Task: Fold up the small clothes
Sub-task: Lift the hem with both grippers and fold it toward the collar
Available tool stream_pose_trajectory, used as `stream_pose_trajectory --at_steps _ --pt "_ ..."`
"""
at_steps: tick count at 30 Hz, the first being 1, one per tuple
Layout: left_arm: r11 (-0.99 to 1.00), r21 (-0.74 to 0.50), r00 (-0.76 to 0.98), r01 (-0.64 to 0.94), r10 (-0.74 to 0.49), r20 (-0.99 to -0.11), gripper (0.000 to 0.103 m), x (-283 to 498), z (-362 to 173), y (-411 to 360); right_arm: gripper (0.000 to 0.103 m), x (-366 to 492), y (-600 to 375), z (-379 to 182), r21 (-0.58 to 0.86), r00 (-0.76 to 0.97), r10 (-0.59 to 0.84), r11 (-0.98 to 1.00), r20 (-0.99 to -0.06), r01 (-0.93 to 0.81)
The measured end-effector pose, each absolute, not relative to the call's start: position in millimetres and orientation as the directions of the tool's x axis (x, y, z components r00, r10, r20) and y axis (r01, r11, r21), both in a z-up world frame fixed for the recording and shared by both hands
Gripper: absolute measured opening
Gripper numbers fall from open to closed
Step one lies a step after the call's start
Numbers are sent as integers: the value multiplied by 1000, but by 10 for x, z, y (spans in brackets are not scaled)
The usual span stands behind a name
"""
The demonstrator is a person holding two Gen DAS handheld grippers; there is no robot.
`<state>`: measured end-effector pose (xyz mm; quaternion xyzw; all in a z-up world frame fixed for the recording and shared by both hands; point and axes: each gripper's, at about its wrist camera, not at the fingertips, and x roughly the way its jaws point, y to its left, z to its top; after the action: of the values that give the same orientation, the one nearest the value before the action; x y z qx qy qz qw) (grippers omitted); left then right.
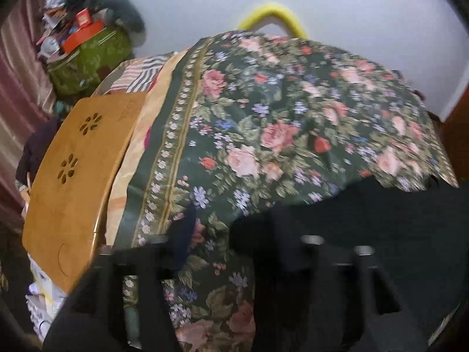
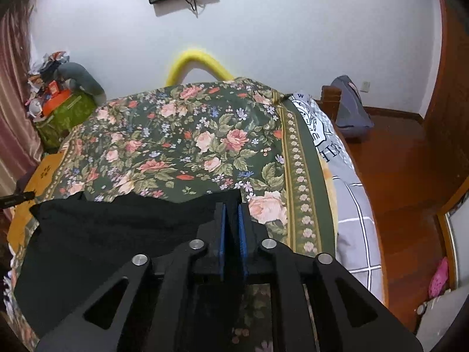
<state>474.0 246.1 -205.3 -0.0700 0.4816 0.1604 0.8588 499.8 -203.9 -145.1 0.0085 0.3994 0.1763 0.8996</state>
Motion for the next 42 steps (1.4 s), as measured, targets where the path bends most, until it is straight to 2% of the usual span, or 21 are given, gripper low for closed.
stream_pose_trajectory --at_steps 4,8,13,16,20,22,24,25,31,34,38,42 --pt "965 -2 475 -263 128 -871 63 4367 -2036 2271 44 4636 -2138 -1402 136 598 345 920 -724 -367" --pt "975 -51 447 -217 53 -893 64 3976 -2103 2105 45 4173 -2240 -1442 134 564 378 895 -734 -425" --pt "971 -147 388 -190 -63 -919 64 3596 -2356 1919 45 3774 -2332 -1804 195 482 402 885 -779 -423" --pt "975 -128 360 -182 -55 -931 63 3468 -2508 1798 45 3648 -2317 -2011 218 448 401 887 -799 -406" --pt "975 -145 368 -168 -75 -927 51 3287 -2531 1708 45 3506 -2345 -2001 237 472 404 897 -784 -374" --pt "977 -146 370 -158 -78 -926 37 3186 -2506 1648 45 3434 -2370 -1947 243 485 405 900 -775 -363" --pt "981 -117 370 -154 -52 -928 14 3081 -2477 1559 45 3340 -2380 -1883 226 503 396 903 -768 -365" --pt "984 -103 373 -148 -41 -927 10 3013 -2457 1495 45 3275 -2387 -1851 219 512 394 904 -763 -368" --pt "987 -110 399 -116 -55 -915 7 2657 -2325 1160 45 2954 -2409 -1736 230 512 427 885 -745 -404" --pt "984 -144 404 -101 -92 -910 7 2485 -2234 969 45 2814 -2406 -1714 240 503 444 876 -742 -418" --pt "981 -194 404 -5 -176 -898 7 2222 -2097 557 45 2698 -2358 -1728 243 490 454 867 -744 -434" --pt "986 -156 421 60 -167 -891 9 2020 -1962 228 45 2630 -2310 -1738 254 476 469 857 -744 -448"
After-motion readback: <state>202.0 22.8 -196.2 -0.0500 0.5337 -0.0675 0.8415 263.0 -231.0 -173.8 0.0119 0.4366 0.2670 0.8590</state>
